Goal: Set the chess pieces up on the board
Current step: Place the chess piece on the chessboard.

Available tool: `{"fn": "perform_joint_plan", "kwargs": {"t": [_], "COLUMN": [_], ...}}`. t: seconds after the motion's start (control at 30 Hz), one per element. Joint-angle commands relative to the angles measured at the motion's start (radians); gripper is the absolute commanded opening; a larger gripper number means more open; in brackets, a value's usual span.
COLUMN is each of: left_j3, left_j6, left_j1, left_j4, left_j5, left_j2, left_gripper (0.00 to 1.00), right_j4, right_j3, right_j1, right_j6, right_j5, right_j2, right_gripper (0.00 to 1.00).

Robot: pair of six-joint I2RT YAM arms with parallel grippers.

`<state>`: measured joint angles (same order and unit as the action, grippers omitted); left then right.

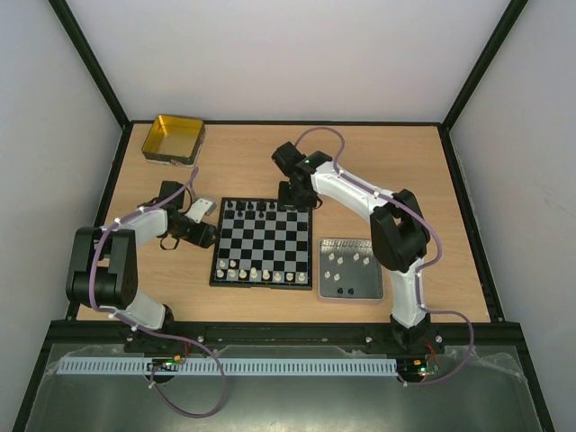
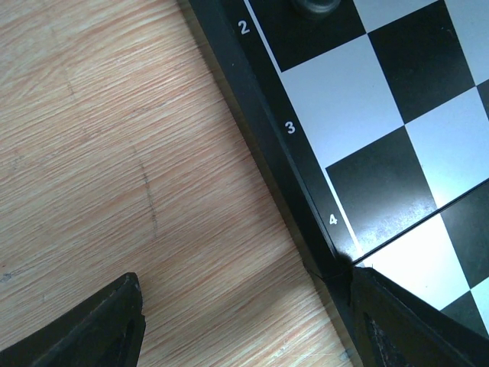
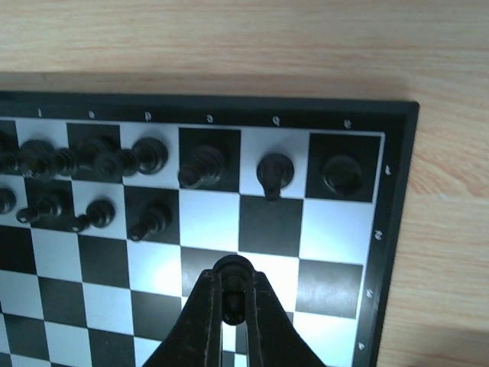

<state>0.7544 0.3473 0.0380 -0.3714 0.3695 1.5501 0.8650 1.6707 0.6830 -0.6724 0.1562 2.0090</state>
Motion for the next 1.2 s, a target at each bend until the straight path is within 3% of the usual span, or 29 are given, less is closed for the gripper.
{"fn": "perform_joint_plan", "kwargs": {"t": [0.0,1.17], "left_j3": [-0.007,-0.009], "left_j6": [-0.001,0.002], "left_j1": [-0.009,-0.015], "left_j4": [0.011,0.009], "left_j5": [-0.032,-0.018], "left_j2": [-0.017,-0.024], "left_gripper": [0.73,0.73], "right_j4": [0.059,0.056], "right_j3": [0.084,0.156], "right_j1": [0.01,0.029], "right_j6": [0.024,0.032], "right_j5": [0.001,0.013], "right_j2": [0.059,0.195], "right_gripper": [0.03,0.06]}}
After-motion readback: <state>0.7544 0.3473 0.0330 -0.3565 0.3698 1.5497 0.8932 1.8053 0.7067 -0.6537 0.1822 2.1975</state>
